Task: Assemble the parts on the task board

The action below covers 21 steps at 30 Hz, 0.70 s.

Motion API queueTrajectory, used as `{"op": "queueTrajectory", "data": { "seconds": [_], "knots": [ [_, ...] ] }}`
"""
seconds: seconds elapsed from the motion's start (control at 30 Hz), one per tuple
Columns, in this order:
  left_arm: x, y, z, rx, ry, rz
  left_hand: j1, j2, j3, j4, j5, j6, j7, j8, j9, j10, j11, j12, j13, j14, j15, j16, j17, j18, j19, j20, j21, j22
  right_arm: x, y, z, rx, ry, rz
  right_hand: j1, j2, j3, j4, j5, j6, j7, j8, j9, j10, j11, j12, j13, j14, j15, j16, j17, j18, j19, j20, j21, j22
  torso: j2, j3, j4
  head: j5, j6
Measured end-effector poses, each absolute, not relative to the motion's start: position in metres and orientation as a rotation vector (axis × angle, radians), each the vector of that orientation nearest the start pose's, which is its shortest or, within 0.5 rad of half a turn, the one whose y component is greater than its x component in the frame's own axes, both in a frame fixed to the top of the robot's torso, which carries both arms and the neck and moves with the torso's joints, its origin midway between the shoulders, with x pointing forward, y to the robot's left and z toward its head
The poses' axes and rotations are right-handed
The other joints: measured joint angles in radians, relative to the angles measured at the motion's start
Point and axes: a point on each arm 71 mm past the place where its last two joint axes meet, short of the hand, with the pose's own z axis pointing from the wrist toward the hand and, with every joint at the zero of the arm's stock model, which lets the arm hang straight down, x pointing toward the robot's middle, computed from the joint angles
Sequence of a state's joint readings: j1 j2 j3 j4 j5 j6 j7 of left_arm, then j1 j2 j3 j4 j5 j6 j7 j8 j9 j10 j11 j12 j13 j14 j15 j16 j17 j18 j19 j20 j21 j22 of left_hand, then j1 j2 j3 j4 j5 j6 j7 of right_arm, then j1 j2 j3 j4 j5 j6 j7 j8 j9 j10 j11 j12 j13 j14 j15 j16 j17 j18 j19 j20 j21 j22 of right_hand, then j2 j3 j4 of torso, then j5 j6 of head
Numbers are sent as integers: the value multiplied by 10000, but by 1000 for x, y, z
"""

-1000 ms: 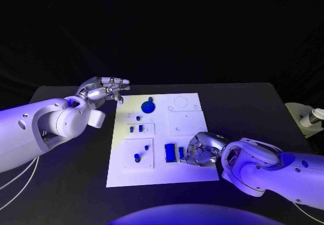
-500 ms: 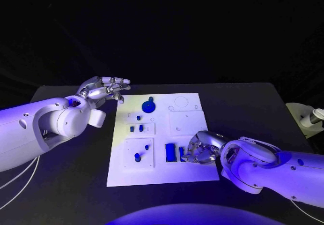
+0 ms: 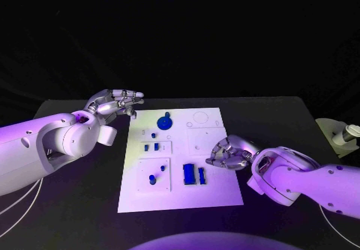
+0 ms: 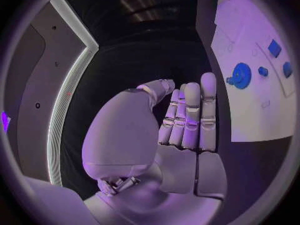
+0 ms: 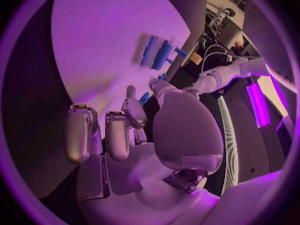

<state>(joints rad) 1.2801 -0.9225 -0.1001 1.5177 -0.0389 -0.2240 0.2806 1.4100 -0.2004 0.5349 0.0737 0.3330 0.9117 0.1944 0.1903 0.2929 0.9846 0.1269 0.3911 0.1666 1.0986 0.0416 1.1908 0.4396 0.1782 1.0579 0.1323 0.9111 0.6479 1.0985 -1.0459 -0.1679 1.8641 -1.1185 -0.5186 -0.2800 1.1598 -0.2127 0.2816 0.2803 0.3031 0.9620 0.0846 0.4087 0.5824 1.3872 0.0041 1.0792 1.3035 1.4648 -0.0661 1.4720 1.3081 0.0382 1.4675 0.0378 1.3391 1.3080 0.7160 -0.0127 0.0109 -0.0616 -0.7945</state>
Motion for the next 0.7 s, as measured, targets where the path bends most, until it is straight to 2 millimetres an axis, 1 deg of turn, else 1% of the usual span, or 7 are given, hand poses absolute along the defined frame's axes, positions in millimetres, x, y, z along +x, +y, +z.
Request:
{"op": "queueTrajectory", "data": {
  "seconds": [0.07,0.1,0.2,0.3,0.47,0.53,0.7],
  "knots": [
    [495,247,-168,-10886,15308,-14657,-153,-68,-93,94,0,-1,-1,41,0,-38,-38,44,10,-37,37,0,-20,1,0,0,0,-5,392,-224,-239,4321,18672,7691,176,23,-1,-2,-50,-99,28,-3,-12,-125,52,-252,-104,0,1,-70,-3,3,0,6,-275,0,-20,-12,-6,-19,82],
    [496,247,-168,-10892,15234,-14644,-237,-98,-163,163,0,-1,-1,44,0,-61,-61,67,21,-114,45,0,-47,2,-44,36,-54,-30,401,-229,-237,4724,18420,8005,359,58,-7,-50,-67,-185,100,-78,-28,-449,86,-870,-443,28,45,-324,-149,196,-194,104,-915,0,-32,-17,-7,-27,126],
    [500,248,-169,-10928,15029,-14559,-286,-128,-273,274,-72,-27,-26,155,0,-108,-37,214,52,-892,80,-587,-328,1,-624,80,-590,-276,422,-238,-232,5597,17826,8705,946,181,127,-185,-209,-659,300,-274,-81,-1850,291,-3609,-2116,-229,303,-1560,-1845,766,-1393,298,-3928,-1,-96,-41,-19,-49,329],
    [507,250,-172,-11051,14678,-14333,-325,-167,-398,398,-78,-110,35,244,0,-167,20,214,-14,-1694,207,-1828,-968,1,-1397,206,-1562,-799,447,-244,-230,6537,17111,9395,1530,316,440,-401,-677,-1170,584,-592,-265,-3014,554,-5128,-3253,-1617,542,-3893,-4664,1321,-3088,510,-7932,-1101,-198,-68,-45,-54,566],
    [521,253,-179,-11384,13979,-14029,-325,-167,-339,589,-78,-198,53,345,14,-138,150,-146,-347,-2379,482,-3729,-1856,1,-2226,467,-2956,-1615,488,-249,-229,7883,15918,10275,1998,354,1182,-477,-1124,-1422,813,-803,-542,-4093,883,-6676,-4935,-3450,923,-6714,-6676,1319,-4188,890,-9955,-2475,-365,-97,-88,-48,984],
    [526,254,-184,-11572,13669,-13961,-291,-201,-213,715,-78,-388,24,347,13,-191,201,-509,-592,-2718,716,-4772,-2255,-165,-2985,757,-4094,-2296,504,-249,-230,8383,15430,10567,2082,343,1765,-500,-1269,-1334,913,-931,-756,-3869,1106,-7506,-6242,-4234,1181,-8133,-7397,1320,-4809,1156,-10914,-3324,-434,-96,-93,-33,1163],
    [537,255,-194,-11880,12984,-13857,-200,-292,-378,972,-174,-759,-324,255,-129,-297,598,-1831,-1060,-3327,1218,-7210,-3071,-76,-3733,1520,-6641,-4070,533,-256,-233,9260,14446,10994,2105,314,2468,-785,-1315,-1409,1093,-1509,-1260,-3964,1420,-9061,-8610,-5106,1709,-10460,-8727,1319,-5454,1702,-12385,-4942,-584,-61,-88,9,1524]
  ]
}}
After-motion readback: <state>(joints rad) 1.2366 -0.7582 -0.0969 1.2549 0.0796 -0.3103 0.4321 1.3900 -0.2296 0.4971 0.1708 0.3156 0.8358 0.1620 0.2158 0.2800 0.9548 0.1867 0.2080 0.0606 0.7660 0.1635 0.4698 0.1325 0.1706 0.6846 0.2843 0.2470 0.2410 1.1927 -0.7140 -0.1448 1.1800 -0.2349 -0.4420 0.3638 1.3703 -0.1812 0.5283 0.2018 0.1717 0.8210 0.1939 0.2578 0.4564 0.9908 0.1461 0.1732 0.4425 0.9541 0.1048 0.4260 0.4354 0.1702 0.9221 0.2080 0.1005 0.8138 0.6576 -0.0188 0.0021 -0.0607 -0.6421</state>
